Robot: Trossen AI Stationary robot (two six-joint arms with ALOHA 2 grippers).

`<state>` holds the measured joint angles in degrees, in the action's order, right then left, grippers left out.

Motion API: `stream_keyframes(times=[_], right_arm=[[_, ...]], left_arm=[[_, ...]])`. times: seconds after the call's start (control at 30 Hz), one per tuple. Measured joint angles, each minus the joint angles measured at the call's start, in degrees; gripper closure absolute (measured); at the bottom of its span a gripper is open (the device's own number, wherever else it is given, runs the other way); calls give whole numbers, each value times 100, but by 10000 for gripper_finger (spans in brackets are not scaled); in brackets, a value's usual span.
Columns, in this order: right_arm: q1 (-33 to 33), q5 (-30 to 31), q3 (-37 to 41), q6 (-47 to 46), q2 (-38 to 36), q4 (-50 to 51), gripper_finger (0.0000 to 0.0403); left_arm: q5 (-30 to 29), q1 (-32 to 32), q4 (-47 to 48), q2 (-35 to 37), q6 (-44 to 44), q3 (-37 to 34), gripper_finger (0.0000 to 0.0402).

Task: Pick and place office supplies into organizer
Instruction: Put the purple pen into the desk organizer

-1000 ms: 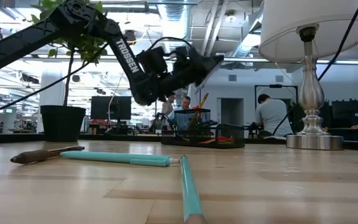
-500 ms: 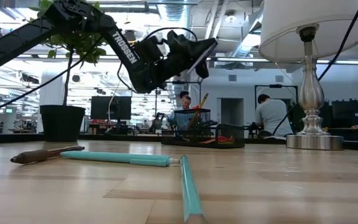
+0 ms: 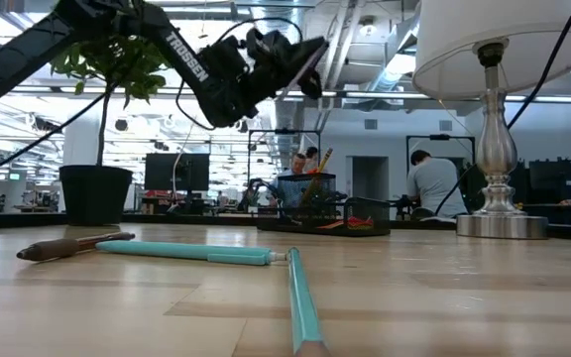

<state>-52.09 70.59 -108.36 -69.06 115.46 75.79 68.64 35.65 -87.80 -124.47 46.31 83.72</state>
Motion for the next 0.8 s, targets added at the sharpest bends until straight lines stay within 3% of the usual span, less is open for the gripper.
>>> stream_keyframes(times=[0.2,0.37,0.5,0.63,0.8], right_arm=[[59,-2,0,1,13,110,324],[304,-18,0,-457,13,478,324],[497,-108,93,-1060,8,614,324],[426,673,629,-1668,6,409,324],[62,1640,1714,-1769,6,-737,324]], left_arm=[[-362,95,926,-51,-908,-494,373],[-353,-57,-217,-27,-19,-527,373],[-472,-361,-157,173,222,-518,373],[-447,-838,-150,454,235,-511,373],[-529,-1562,-181,952,236,-533,372]])
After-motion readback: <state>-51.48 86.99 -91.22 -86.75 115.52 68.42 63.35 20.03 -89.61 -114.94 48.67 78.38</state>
